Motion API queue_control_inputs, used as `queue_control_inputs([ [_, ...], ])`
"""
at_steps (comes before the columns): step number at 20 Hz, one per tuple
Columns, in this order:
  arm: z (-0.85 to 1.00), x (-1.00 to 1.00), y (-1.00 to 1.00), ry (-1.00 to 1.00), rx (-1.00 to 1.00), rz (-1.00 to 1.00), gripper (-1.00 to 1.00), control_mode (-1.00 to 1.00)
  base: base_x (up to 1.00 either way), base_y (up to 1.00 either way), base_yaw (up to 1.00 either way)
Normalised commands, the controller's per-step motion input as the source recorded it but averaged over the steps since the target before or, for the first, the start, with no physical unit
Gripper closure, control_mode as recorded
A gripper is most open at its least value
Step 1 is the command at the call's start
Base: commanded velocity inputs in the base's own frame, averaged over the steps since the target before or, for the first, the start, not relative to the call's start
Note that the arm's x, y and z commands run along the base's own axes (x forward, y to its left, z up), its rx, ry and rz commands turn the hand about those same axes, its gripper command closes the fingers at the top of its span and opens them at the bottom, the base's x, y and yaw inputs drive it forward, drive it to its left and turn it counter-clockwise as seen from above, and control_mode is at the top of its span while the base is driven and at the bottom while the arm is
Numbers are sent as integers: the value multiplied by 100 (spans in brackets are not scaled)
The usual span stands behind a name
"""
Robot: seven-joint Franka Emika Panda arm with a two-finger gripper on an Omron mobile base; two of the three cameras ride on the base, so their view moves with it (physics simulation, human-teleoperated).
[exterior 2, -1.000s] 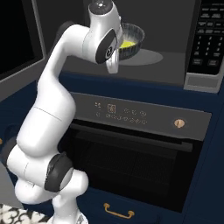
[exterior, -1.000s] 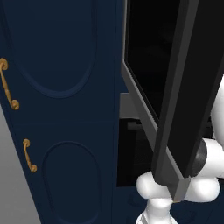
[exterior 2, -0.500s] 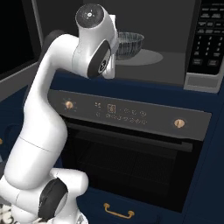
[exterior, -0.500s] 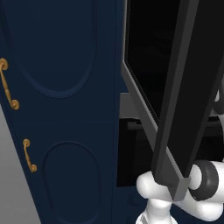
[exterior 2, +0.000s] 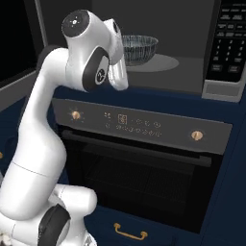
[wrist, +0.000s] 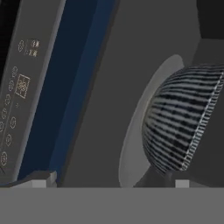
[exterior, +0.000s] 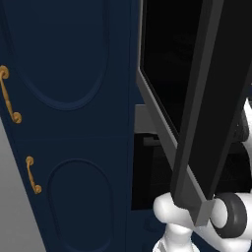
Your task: Pick the lemon wedge from the sink and place it in the bowl. Then pick the bowl and place it in the microwave. Then close the microwave door and press the start button.
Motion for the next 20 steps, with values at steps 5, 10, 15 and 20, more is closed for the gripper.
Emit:
queue_control_inputs([
  [5, -1, -6, -8, 10, -48, -12, -100, -100, 0, 0, 0],
  [10, 0, -12, -40, 0, -51, -4, -100, -100, 0, 0, 0],
  [15, 0, -12, -54, 0, -51, -5, -100, -100, 0, 0, 0],
  [20, 0, -20, -31, 0, -52, -13, -100, -100, 0, 0, 0],
])
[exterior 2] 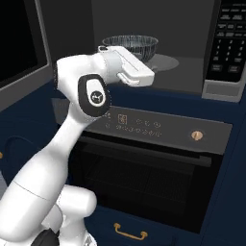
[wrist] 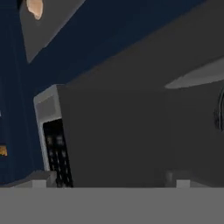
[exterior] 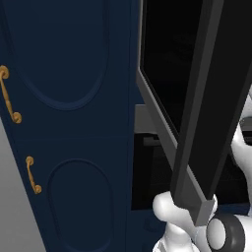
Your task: Pick the lemon wedge from the sink and place it in the bowl. Then pick the bowl and place it in the microwave. Then close the microwave door and press the start button.
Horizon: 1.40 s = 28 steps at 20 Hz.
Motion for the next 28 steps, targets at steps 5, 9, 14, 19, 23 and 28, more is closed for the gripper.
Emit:
queue_control_inputs([
  [5, -2, -28, 0, 0, -53, -29, -100, -100, 0, 0, 0],
  [9, -15, -25, 0, -4, -55, -37, -100, -100, 0, 0, 0],
  [14, -20, -37, 16, -3, -48, -36, -100, -100, 0, 0, 0],
  [19, 0, -35, 78, 0, -31, -32, -100, -100, 0, 0, 0],
  [23, -1, 0, 94, 0, -23, -17, -100, -100, 0, 0, 0],
  [28, -2, 0, 95, 4, -17, -15, -100, -100, 0, 0, 0],
])
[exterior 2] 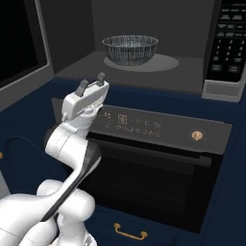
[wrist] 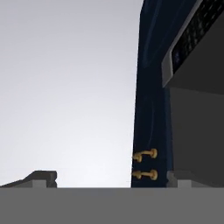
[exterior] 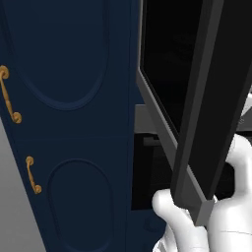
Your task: Pick the lemon wedge from the sink and place it in the bowl. Then pick the bowl and place it in the microwave. Then close the microwave door and press the start button.
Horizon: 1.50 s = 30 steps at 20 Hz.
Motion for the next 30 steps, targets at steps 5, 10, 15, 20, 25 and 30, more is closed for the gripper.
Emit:
queue_control_inputs([
  [5, -29, -3, 33, 4, -10, 0, -100, -100, 0, 0, 0],
  [10, -4, -3, 73, 15, 2, -3, -100, -100, 0, 0, 0],
  [15, -22, -4, 77, 17, 1, -2, -100, -100, 0, 0, 0],
  [20, -43, -11, 64, 15, 1, 0, -100, -100, 0, 0, 0],
  [25, -44, 0, 73, 18, 0, 0, -100, -100, 0, 0, 0],
  [30, -61, 0, 73, 23, 0, 0, -100, -100, 0, 0, 0],
])
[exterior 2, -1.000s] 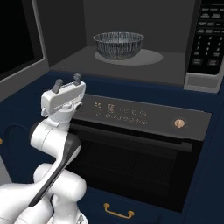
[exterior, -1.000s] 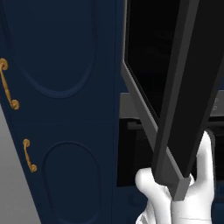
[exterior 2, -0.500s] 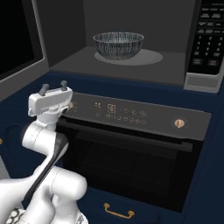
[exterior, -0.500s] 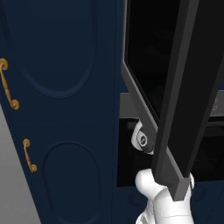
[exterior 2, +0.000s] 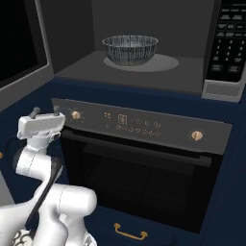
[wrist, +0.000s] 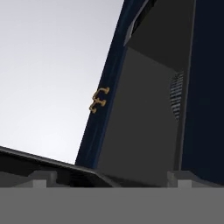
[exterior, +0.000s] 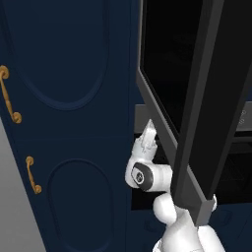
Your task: Pick the lemon wedge from the sink and place it in the bowl. Then pick the bowl and place it in the microwave. Then close the microwave door and press the start button.
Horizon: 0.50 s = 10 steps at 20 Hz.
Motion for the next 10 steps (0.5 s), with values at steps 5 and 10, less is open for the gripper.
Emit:
queue_control_inputs([
  [5, -42, 6, 65, 21, 0, 0, -100, -100, 0, 0, 0],
  [10, -42, 12, 68, 21, 0, 0, -100, -100, 0, 0, 0],
])
